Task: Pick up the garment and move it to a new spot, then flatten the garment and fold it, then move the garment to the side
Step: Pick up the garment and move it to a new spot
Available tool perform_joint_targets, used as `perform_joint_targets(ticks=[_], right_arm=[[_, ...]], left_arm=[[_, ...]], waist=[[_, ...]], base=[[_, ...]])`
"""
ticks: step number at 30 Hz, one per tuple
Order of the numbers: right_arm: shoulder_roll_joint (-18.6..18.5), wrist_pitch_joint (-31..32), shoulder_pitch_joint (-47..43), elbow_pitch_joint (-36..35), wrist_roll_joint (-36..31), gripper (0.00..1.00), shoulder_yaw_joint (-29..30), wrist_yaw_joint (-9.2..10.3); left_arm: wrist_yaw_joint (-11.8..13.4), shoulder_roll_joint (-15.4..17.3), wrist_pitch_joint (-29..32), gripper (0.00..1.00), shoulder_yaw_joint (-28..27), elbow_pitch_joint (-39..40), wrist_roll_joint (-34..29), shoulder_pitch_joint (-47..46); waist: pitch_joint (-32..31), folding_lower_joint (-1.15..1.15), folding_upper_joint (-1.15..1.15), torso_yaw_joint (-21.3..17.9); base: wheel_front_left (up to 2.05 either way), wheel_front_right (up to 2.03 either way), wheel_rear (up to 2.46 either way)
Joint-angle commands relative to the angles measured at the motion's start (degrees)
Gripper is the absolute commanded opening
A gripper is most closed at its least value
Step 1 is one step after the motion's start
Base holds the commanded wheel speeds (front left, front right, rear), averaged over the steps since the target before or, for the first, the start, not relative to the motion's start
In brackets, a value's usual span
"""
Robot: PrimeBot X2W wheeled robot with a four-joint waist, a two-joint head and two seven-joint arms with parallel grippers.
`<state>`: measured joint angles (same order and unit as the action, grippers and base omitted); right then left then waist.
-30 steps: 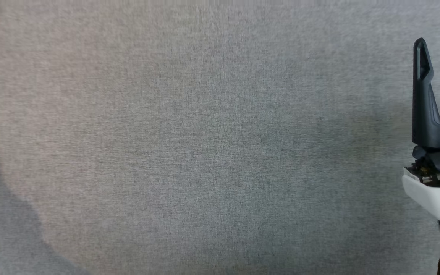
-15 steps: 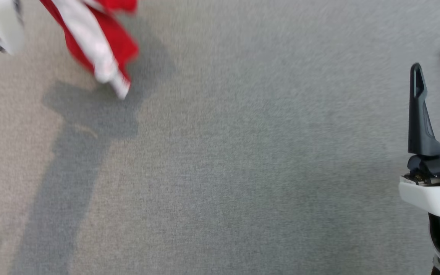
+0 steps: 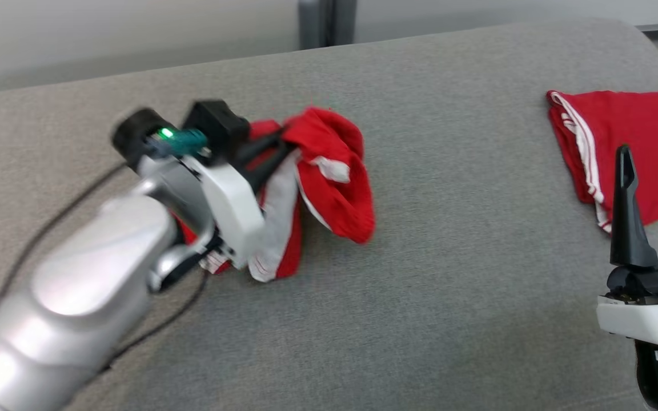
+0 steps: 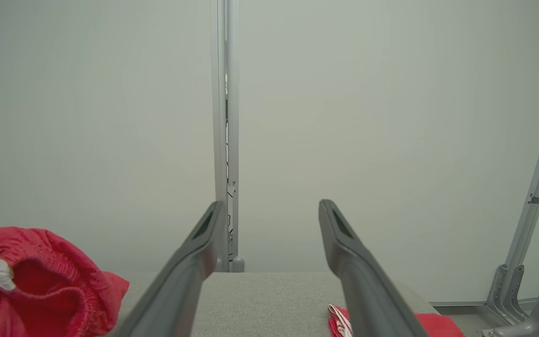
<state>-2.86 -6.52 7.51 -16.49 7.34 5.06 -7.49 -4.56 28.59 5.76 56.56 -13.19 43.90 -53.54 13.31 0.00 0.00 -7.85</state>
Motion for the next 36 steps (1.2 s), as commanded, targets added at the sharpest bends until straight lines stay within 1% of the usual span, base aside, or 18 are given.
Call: perform_joint_targets(ticks=[1,2,3,4,6,8,11,15,17,18,19,24,29,32,34,36], right_arm=[[-0.1,-0.4,-0.4,0.3,0.7,1.0,-0.1,-0.01],[-0.1,-0.8,-0.3,0.6,1.0,1.0,-0.2,-0.01],[-0.1,-1.4,0.2,1.4,1.4,1.0,-0.8,-0.01],[-0.1,-1.4,0.2,1.4,1.4,1.0,-0.8,-0.01],[-0.1,-2.0,0.9,2.1,1.9,1.0,-1.3,-0.01],[-0.1,-2.6,1.2,2.9,2.4,1.0,-1.4,-0.01],[-0.1,-3.4,1.4,4.3,2.9,1.0,-1.9,-0.01],[-0.1,-4.4,1.6,6.2,3.9,1.0,-3.1,-0.01],[-0.1,-4.9,2.0,7.2,4.3,1.0,-3.6,-0.01],[-0.1,-5.2,2.4,8.1,4.4,1.0,-3.9,-0.01],[-0.1,-5.3,2.5,8.7,4.4,1.0,-3.9,-0.01],[-0.1,-5.7,2.4,10.9,4.4,1.0,-4.3,-0.01],[-0.2,-5.8,2.2,13.0,4.1,1.0,-4.5,-0.01],[-0.2,-5.8,1.8,14.0,3.7,1.0,-4.6,-0.01],[-0.2,-5.8,1.3,14.5,3.5,1.0,-4.4,-0.01],[-0.2,-5.9,1.1,14.9,3.2,1.0,-4.3,-0.01]], left_arm=[[0.2,-1.1,-0.9,0.0,0.4,-0.9,0.3,1.0],[0.5,-2.9,-2.0,0.0,0.7,-2.1,0.6,1.9],[1.2,-5.6,-3.7,0.0,1.9,-5.4,-0.4,3.3],[1.2,-5.6,-3.7,0.0,1.9,-5.4,-0.4,3.3],[1.4,-9.3,-6.0,0.0,2.1,-8.7,0.6,4.9],[1.5,-12.0,-8.6,0.0,1.9,-12.2,0.7,5.2],[2.6,-15.8,-12.7,0.0,0.7,-17.4,1.5,5.8],[3.2,-19.8,-16.3,0.0,0.0,-23.9,2.0,6.0],[2.6,-21.2,-17.2,0.0,0.1,-26.5,2.0,6.1],[2.2,-22.2,-18.3,0.98,-0.1,-28.3,2.2,6.0],[1.9,-22.7,-18.7,1.0,0.0,-29.1,2.4,6.1],[0.7,-24.3,-20.0,1.0,0.2,-31.0,2.6,6.4],[0.4,-24.8,-20.7,1.0,-0.2,-30.8,2.3,7.6],[1.2,-24.7,-20.9,1.0,-1.6,-29.8,2.0,9.0],[2.0,-24.1,-21.0,1.0,-3.9,-27.8,1.2,10.1],[3.3,-23.3,-21.0,1.0,-6.8,-25.1,0.3,12.6]], waist=[[0.2,0.0,0.0,-1.5],[0.4,0.0,0.0,-2.0],[1.0,0.0,0.0,-3.4],[1.0,0.0,0.0,-3.4],[1.7,0.0,0.0,-4.8],[2.4,0.0,0.0,-5.8],[3.3,0.0,0.0,-6.8],[3.8,0.0,0.0,-7.7],[3.8,0.0,0.0,-7.9],[3.7,0.0,0.0,-7.6],[3.5,0.0,0.0,-7.3],[1.7,0.0,0.0,-5.1],[-0.8,0.0,0.0,-2.3],[-2.4,0.0,0.0,-0.7],[-3.5,0.0,0.0,0.5],[-4.7,0.0,0.0,1.6]], base=[[0.0,0.0,0.0],[0.0,0.0,0.0],[0.0,0.0,0.0],[0.0,0.0,0.0],[0.0,0.0,0.0],[0.0,0.0,0.0],[0.0,0.0,0.0],[0.0,0.0,0.0],[0.0,0.0,0.0],[0.0,0.0,0.0],[0.0,0.0,0.0],[0.0,0.0,0.0],[0.0,0.0,0.0],[0.0,0.0,0.0],[0.0,0.0,0.0],[0.0,0.0,0.0]])
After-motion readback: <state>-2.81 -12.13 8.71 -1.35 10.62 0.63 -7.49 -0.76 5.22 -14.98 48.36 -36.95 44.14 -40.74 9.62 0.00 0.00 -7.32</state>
